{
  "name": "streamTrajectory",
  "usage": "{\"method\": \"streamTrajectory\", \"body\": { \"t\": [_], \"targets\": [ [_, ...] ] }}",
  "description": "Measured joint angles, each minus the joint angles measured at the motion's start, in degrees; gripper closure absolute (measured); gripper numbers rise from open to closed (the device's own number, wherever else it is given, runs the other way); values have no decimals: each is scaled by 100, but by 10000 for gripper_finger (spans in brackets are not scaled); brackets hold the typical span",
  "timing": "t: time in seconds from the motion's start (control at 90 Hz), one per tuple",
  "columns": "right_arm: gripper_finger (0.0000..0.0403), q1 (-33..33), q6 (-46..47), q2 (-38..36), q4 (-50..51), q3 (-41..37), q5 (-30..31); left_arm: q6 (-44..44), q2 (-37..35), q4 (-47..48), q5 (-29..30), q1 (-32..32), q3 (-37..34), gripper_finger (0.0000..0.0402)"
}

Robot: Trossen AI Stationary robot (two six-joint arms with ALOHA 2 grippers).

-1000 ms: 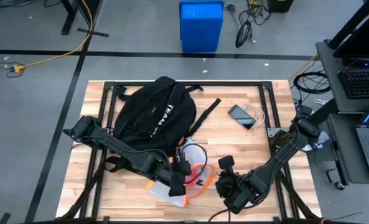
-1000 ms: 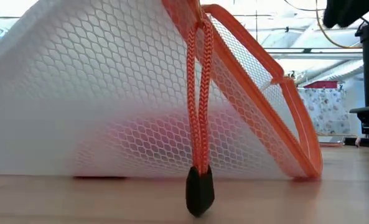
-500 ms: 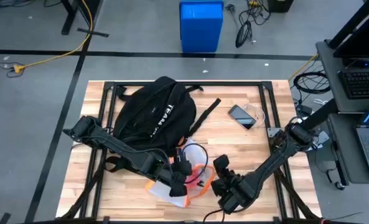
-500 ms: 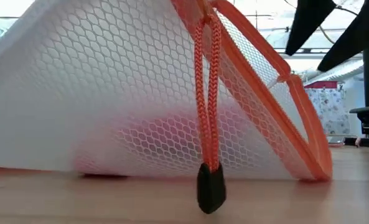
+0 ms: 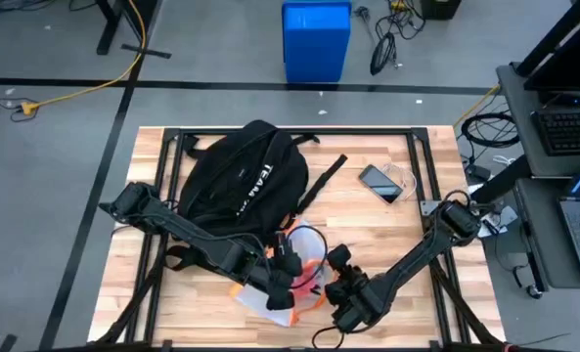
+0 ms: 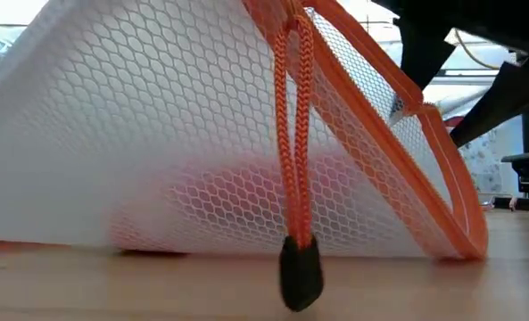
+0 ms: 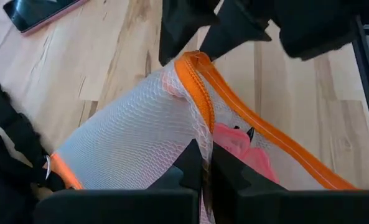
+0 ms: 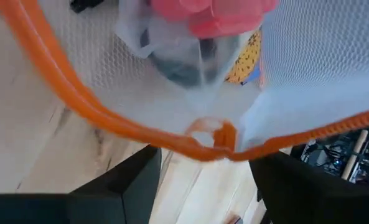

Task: Unpack backpack
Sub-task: Close the orange zip bag

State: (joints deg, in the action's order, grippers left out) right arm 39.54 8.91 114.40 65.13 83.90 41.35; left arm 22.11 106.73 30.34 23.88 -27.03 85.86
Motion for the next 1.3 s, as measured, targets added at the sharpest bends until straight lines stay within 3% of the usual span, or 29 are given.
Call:
{"method": "streamTrajectory", "body": {
  "t": [0.456,0.6,0.833,1.2,1.3],
  "targets": [
    [216,-287,92,-10,-461,0,52,-37,473,-303,-409,7,0,402],
    [268,-283,45,-12,-608,0,23,-35,473,-300,-586,4,0,402],
    [392,-351,-133,-12,-767,0,-300,-25,475,-283,-603,4,0,402],
    [402,-388,-139,-16,-760,0,-418,147,475,-286,-571,4,0,401],
    [402,-388,-120,-16,-757,0,-418,153,475,-292,-504,4,0,385]
  ]
}}
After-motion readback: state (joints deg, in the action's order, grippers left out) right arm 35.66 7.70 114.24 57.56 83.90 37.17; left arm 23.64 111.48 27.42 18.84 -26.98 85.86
